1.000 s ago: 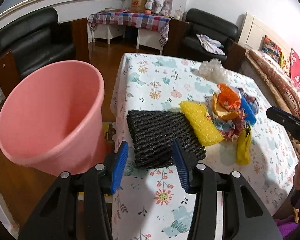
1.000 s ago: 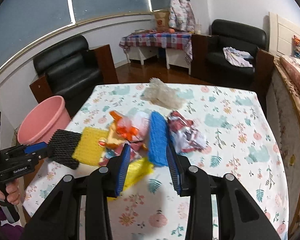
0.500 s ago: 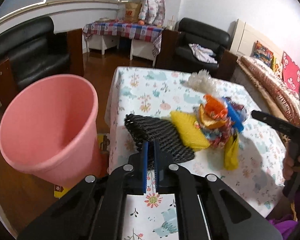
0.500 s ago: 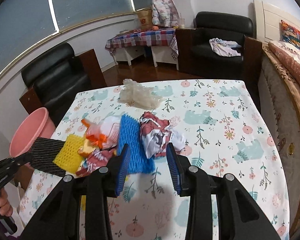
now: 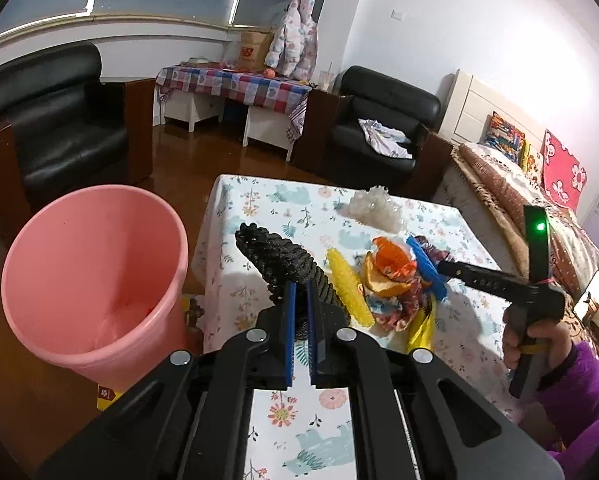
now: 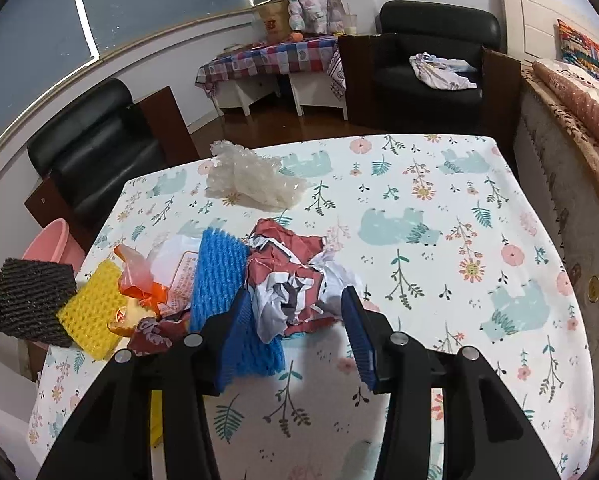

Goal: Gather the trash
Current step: 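Carry both items over the pink bucket and open both tools to drop them, then grasp the yellow foam net with the left tool while the right tool grasps the blue foam net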

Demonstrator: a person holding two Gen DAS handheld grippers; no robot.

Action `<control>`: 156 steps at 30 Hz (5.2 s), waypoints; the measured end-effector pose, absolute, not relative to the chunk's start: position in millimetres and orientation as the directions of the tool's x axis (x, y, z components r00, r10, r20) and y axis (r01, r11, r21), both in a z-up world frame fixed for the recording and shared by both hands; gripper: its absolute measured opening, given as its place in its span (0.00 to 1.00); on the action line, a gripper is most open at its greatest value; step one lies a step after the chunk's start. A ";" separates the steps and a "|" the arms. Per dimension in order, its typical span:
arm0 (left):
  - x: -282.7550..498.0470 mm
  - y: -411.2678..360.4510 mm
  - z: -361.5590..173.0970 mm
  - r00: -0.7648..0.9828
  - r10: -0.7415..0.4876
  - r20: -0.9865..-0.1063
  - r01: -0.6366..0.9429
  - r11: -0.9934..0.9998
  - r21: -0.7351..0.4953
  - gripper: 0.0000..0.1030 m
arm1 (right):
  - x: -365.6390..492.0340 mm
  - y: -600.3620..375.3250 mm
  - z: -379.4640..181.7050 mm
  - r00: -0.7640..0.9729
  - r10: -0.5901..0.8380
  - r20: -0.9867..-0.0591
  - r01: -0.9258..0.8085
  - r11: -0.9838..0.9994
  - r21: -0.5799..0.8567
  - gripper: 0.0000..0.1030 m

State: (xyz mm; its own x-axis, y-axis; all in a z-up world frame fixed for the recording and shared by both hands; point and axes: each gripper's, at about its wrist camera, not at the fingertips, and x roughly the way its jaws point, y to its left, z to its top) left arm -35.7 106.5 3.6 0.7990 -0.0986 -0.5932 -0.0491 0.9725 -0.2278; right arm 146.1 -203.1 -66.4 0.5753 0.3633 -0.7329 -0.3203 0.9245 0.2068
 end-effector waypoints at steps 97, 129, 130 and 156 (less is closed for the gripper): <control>-102.7 251.0 -17.3 0.741 0.272 -0.614 -0.511 0.822 -0.252 0.31 | 52.7 129.7 -34.0 0.275 0.678 -0.682 -0.838 0.516 0.175 0.30; -81.2 187.1 2.9 0.788 0.162 -0.594 -0.350 0.912 -0.215 0.32 | 57.9 10.5 -10.6 0.383 0.650 -0.657 -0.728 0.650 0.218 0.32; -79.1 181.6 2.8 0.789 0.152 -0.595 -0.334 0.919 -0.209 0.32 | 59.8 3.5 -10.4 0.391 0.644 -0.658 -0.719 0.660 0.219 0.32; 28.1 72.6 -39.1 0.660 -0.056 -0.749 -0.064 0.989 -0.131 0.32 | 103.3 -171.2 -43.3 0.549 0.449 -0.705 -0.411 0.880 0.240 0.32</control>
State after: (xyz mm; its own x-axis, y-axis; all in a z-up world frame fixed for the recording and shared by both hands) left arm 28.1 72.6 -39.1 0.6604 -0.0563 -0.7488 -0.0639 0.9893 -0.1308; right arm 103.3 -171.2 -43.3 0.5492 0.4488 -0.7049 -0.4105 0.8796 0.2402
